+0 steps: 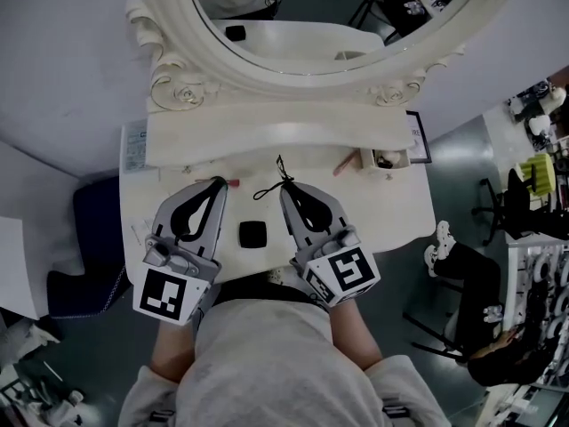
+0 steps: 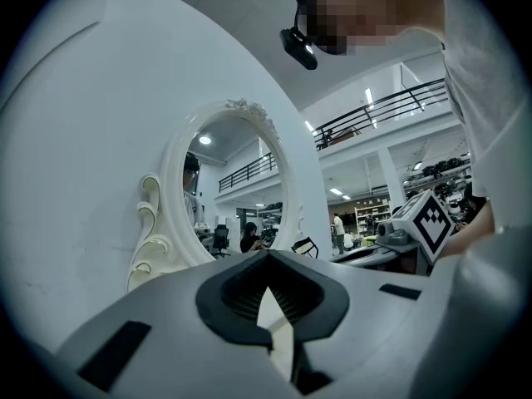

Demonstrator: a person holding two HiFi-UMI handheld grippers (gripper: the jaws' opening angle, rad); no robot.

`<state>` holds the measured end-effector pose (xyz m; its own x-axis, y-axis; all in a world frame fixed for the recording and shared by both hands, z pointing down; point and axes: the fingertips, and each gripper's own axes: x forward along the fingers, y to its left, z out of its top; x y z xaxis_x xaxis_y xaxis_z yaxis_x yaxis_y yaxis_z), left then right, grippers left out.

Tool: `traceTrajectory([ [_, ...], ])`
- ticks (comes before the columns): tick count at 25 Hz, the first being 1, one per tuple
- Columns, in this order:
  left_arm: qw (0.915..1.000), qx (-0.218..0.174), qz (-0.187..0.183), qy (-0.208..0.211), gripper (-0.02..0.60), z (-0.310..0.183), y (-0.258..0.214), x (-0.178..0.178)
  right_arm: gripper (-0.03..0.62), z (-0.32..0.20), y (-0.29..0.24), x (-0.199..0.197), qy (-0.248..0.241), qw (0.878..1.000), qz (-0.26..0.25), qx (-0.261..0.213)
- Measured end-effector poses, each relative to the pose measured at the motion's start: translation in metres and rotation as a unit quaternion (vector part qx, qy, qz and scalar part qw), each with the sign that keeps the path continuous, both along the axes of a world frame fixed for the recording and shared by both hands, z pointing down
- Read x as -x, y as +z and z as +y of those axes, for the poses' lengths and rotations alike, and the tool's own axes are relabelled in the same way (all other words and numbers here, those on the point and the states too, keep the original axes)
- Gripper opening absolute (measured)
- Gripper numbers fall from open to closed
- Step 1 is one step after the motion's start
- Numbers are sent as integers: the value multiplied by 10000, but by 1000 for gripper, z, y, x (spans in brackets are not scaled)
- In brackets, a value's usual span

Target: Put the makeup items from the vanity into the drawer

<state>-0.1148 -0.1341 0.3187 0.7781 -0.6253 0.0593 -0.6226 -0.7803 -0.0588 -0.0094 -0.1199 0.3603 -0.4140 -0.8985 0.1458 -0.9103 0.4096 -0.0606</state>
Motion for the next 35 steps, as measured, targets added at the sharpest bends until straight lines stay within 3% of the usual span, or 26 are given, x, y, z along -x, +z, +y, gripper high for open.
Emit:
traceTrajectory([
  [21,9970,-11,194,745,11,-1,-7,-29,29,7,-39,-22,610,9955,-178,-702],
  [35,9980,-26,233,581,11,5,-21,-76,29,11,-48,-81,613,9947,-229,-788],
])
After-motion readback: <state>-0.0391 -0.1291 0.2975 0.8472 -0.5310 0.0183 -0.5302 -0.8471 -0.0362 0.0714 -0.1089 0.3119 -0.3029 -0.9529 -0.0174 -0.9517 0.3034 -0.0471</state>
